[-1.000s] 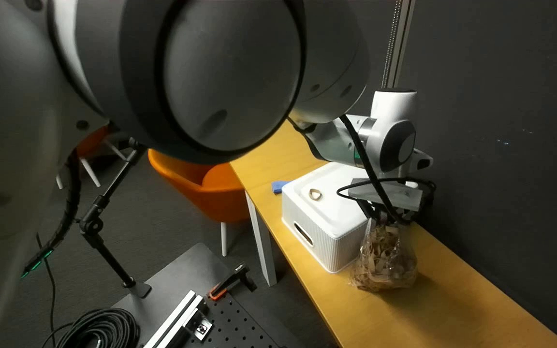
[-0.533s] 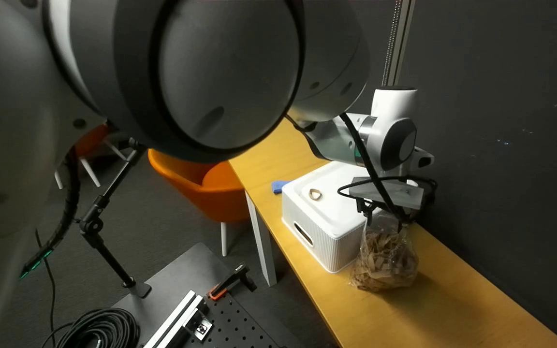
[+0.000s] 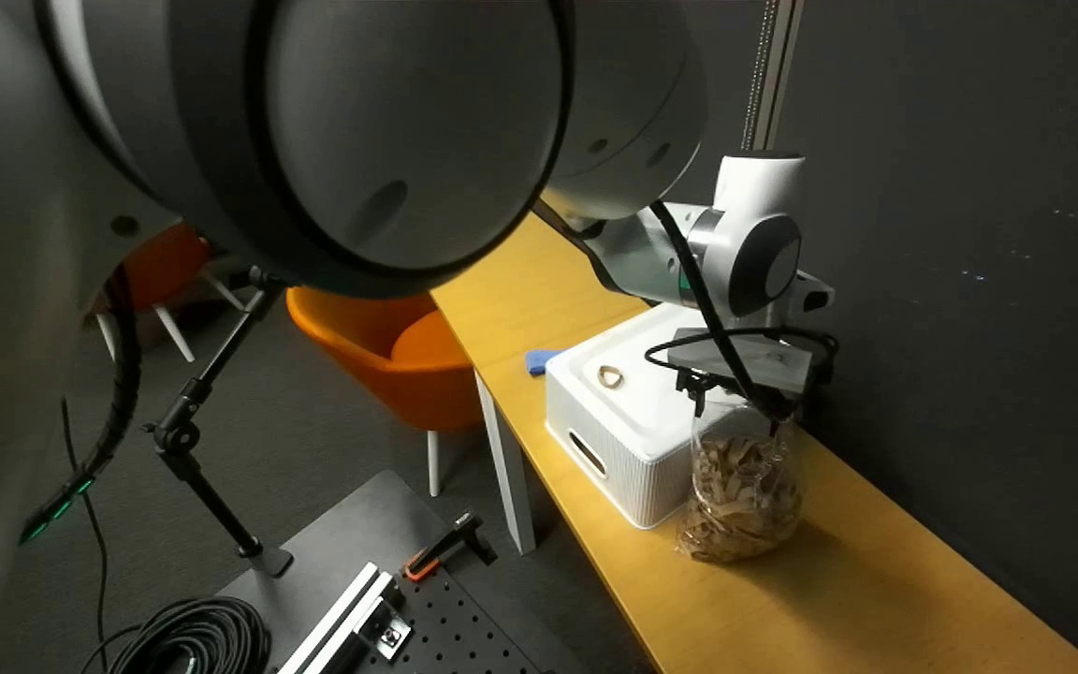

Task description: Put the rubber bands inside the plastic

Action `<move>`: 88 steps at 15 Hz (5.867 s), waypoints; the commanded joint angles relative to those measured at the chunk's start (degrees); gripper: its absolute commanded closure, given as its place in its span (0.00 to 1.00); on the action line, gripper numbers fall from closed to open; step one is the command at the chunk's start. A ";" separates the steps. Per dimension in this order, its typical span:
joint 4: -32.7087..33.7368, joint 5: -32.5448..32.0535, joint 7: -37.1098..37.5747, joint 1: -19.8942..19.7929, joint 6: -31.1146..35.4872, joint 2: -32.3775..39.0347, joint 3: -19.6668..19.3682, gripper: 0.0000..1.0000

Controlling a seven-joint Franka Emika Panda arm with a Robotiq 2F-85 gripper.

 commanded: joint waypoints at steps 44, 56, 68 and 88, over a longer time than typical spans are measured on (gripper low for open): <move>39.65 1.76 -39.96 -0.34 -5.16 25.38 8.76 0.00; 50.56 4.63 -45.72 0.53 -10.77 33.08 8.47 0.27; 51.25 3.94 -43.89 1.82 -12.44 32.38 7.97 1.00; 27.48 -0.25 -6.11 7.33 -17.78 9.94 -1.58 0.99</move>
